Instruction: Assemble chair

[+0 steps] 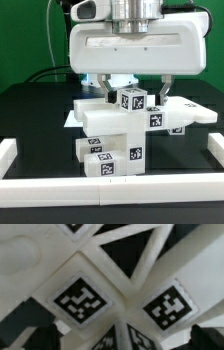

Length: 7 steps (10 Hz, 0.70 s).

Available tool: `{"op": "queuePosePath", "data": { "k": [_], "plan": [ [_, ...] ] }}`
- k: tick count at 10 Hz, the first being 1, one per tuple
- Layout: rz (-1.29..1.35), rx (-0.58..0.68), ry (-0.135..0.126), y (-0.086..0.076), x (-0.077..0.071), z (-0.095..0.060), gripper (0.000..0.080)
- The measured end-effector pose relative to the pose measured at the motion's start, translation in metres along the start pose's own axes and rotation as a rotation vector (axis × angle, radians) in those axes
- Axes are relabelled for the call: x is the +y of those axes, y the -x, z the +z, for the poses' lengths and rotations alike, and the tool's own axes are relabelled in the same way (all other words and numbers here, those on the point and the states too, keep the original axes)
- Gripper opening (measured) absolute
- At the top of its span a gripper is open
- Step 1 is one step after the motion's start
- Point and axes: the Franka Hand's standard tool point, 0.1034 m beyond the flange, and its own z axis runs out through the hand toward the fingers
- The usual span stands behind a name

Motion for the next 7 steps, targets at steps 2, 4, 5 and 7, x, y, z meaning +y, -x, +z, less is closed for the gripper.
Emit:
{"op": "queuePosePath", "data": {
  "k": [2,4,5,7],
  "plan": [
    [-0.306,0.009,0.034,-0.0027,-0.0072,-0.0033,0.0649],
    [-0.552,-0.010,0.044,-0.0044,-0.0052,-0.0019,0.0649],
    [-0.605,-0.008,0.045,-0.0069,0.0013,-0.0025,0.0649],
    [-0.602,-0.009,0.047,-0.0069,0.0020,-0.0021,0.0649]
  ]
}}
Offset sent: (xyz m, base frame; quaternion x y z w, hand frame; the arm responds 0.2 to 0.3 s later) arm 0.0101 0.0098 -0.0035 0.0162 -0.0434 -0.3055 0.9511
